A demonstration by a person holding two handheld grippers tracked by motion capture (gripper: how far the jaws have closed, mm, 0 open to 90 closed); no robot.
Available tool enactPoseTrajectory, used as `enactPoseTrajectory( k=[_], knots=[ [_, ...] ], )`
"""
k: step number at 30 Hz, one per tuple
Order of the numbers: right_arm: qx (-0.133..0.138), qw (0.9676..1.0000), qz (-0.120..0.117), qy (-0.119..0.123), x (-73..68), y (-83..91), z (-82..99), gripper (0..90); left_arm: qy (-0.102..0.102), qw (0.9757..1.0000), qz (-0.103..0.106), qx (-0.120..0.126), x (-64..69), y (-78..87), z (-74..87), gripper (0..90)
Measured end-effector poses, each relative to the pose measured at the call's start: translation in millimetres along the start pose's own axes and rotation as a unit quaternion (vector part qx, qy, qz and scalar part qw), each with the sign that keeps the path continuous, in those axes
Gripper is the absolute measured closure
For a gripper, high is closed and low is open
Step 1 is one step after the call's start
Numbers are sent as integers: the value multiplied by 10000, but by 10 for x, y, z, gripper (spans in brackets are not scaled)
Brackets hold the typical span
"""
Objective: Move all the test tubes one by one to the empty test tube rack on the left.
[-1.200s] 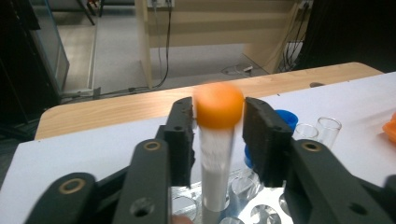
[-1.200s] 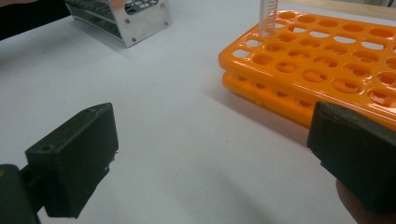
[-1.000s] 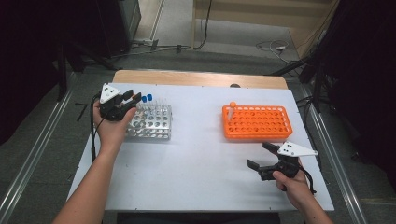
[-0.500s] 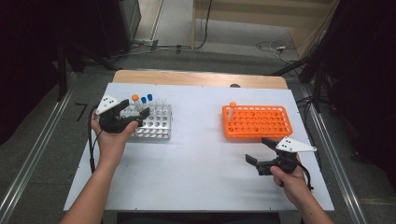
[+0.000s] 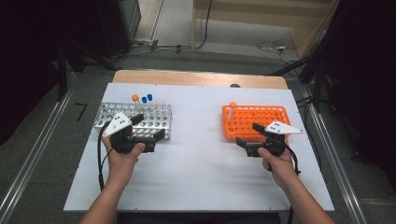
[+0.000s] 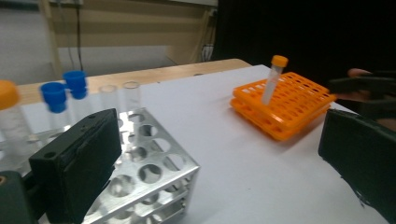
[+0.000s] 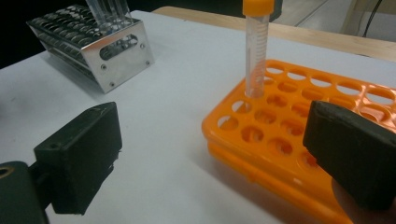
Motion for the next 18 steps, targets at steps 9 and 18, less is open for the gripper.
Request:
enactPoseTrajectory(
  k=[9, 18],
  knots=[
    [-179, 9982, 526, -228, 0, -478, -117, 311, -37, 9995, 295, -116, 189, -126, 75, 0],
    [-438, 9913, 1199, -304, 46, -838, -181, 514, -87, 9987, 399, -294, 269, -234, 146, 0]
  ],
)
Point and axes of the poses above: each handheld gripper's, and its own axes: y roughly backward along the jaws, z roughly out of its underside, x roughly to its right, the point moved 4 cm from there along -y, roughly forward along the jaws, and after that the axes turned 10 degrees about z, right-handed, at the moved point
